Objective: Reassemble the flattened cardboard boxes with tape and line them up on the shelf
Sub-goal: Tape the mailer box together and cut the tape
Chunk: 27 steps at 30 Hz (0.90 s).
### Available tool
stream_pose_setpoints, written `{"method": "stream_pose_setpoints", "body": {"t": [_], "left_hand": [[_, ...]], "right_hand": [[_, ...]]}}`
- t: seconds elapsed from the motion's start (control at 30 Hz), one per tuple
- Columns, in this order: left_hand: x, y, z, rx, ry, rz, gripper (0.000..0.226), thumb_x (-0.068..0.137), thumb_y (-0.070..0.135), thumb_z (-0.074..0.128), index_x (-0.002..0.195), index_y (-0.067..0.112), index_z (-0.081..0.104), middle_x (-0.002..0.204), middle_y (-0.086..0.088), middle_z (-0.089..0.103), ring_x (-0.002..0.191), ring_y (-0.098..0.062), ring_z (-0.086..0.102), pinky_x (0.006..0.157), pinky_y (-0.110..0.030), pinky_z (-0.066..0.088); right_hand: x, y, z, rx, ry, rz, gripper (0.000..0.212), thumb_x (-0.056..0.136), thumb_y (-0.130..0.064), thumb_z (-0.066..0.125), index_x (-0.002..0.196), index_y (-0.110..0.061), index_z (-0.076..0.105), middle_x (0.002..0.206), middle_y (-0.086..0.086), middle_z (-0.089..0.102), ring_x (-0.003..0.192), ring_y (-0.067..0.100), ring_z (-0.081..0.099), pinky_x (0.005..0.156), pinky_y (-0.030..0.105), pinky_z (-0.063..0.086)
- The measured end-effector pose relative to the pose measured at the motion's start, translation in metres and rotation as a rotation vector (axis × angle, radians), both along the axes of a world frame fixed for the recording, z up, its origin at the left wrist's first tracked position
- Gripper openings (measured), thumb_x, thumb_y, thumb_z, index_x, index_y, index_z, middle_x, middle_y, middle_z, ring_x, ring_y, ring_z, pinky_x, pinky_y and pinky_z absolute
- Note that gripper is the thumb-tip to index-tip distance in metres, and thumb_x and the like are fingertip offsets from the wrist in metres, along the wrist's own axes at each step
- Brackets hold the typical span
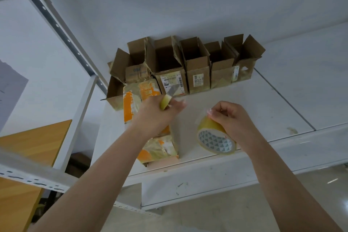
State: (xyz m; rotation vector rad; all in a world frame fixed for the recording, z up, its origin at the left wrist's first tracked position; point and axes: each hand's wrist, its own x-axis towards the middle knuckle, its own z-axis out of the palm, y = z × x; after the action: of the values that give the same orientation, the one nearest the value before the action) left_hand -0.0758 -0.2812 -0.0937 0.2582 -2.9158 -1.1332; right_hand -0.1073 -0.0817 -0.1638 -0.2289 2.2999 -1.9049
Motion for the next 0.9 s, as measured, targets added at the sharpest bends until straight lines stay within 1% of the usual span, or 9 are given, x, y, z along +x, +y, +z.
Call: {"method": "stream_pose_setpoints", "body": {"t": [0.07, 0.13, 0.23, 0.37, 0.5, 0.63, 0.77, 0.83, 0.9], "left_hand": [[0.007, 0.010, 0.003, 0.114, 0.061, -0.038, 0.063, 0.055, 0.088, 0.059, 0.091, 0.037, 0.066, 0.085, 0.019, 0.066, 0.078, 0.010, 0.062, 0.066, -0.017, 0.048], [0.008, 0.020, 0.000, 0.078, 0.048, -0.085, 0.071, 0.048, 0.092, 0.059, 0.093, 0.038, 0.064, 0.086, 0.022, 0.067, 0.082, 0.008, 0.062, 0.071, -0.020, 0.052], [0.003, 0.024, 0.000, 0.098, 0.101, -0.017, 0.040, 0.063, 0.069, 0.074, 0.073, 0.032, 0.064, 0.066, 0.015, 0.064, 0.064, -0.002, 0.060, 0.061, -0.025, 0.050], [0.006, 0.024, -0.001, 0.290, 0.154, 0.010, 0.026, 0.079, 0.034, 0.080, 0.061, 0.026, 0.063, 0.058, 0.006, 0.066, 0.050, -0.004, 0.053, 0.053, -0.025, 0.043], [0.013, 0.032, -0.002, 0.501, 0.156, 0.097, 0.037, 0.084, 0.026, 0.075, 0.050, 0.023, 0.062, 0.047, 0.012, 0.058, 0.036, 0.001, 0.042, 0.040, -0.011, 0.031], [0.017, 0.032, -0.004, 0.698, 0.101, 0.153, 0.038, 0.085, 0.025, 0.073, 0.048, 0.026, 0.066, 0.064, -0.001, 0.069, 0.035, 0.000, 0.042, 0.041, -0.014, 0.031], [0.021, 0.024, -0.008, 0.732, 0.090, 0.169, 0.034, 0.085, 0.026, 0.074, 0.051, 0.026, 0.068, 0.075, -0.010, 0.073, 0.038, -0.001, 0.041, 0.044, -0.017, 0.032], [0.022, 0.018, -0.010, 0.753, 0.090, 0.180, 0.030, 0.084, 0.024, 0.075, 0.056, 0.021, 0.067, 0.073, -0.008, 0.072, 0.038, 0.000, 0.042, 0.043, -0.016, 0.033], [0.024, 0.013, -0.011, 0.778, 0.084, 0.195, 0.027, 0.085, 0.021, 0.075, 0.060, 0.018, 0.066, 0.068, -0.004, 0.070, 0.038, 0.000, 0.044, 0.043, -0.015, 0.035]], "right_hand": [[0.002, -0.003, 0.008, -0.051, 0.029, 0.002, 0.024, 0.090, -0.028, 0.067, 0.068, -0.021, 0.063, 0.064, -0.008, 0.059, 0.064, 0.009, 0.054, 0.064, 0.026, 0.044], [0.004, -0.007, 0.015, -0.043, 0.074, 0.001, 0.021, 0.090, -0.028, 0.067, 0.070, -0.022, 0.064, 0.064, -0.010, 0.061, 0.065, 0.009, 0.057, 0.066, 0.031, 0.048], [0.005, -0.011, 0.020, 0.007, 0.140, -0.004, 0.020, 0.089, -0.043, 0.064, 0.075, -0.028, 0.065, 0.066, -0.011, 0.064, 0.069, 0.014, 0.060, 0.074, 0.044, 0.052], [0.005, -0.017, 0.020, 0.194, 0.291, -0.132, 0.038, 0.085, -0.063, 0.053, 0.076, -0.028, 0.063, 0.066, -0.012, 0.063, 0.068, 0.010, 0.059, 0.067, 0.037, 0.049], [0.008, -0.030, 0.024, 0.297, 0.525, -0.329, 0.033, 0.090, -0.054, 0.052, 0.081, -0.026, 0.067, 0.065, -0.007, 0.064, 0.063, 0.009, 0.057, 0.054, 0.027, 0.041], [0.009, -0.041, 0.029, 0.276, 0.626, -0.364, 0.021, 0.092, -0.042, 0.061, 0.080, -0.025, 0.066, 0.062, -0.012, 0.060, 0.057, 0.007, 0.054, 0.049, 0.026, 0.039], [0.012, -0.051, 0.028, 0.246, 0.589, -0.368, 0.017, 0.091, -0.043, 0.061, 0.083, -0.029, 0.065, 0.066, -0.015, 0.062, 0.064, 0.007, 0.058, 0.052, 0.026, 0.042], [0.012, -0.055, 0.027, 0.252, 0.562, -0.355, 0.022, 0.089, -0.051, 0.057, 0.094, -0.031, 0.065, 0.067, -0.015, 0.063, 0.066, 0.007, 0.060, 0.054, 0.026, 0.043], [0.010, -0.059, 0.028, 0.264, 0.482, -0.339, 0.049, 0.087, -0.053, 0.060, 0.130, -0.032, 0.052, 0.064, -0.010, 0.063, 0.062, 0.008, 0.061, 0.057, 0.023, 0.045]]}}
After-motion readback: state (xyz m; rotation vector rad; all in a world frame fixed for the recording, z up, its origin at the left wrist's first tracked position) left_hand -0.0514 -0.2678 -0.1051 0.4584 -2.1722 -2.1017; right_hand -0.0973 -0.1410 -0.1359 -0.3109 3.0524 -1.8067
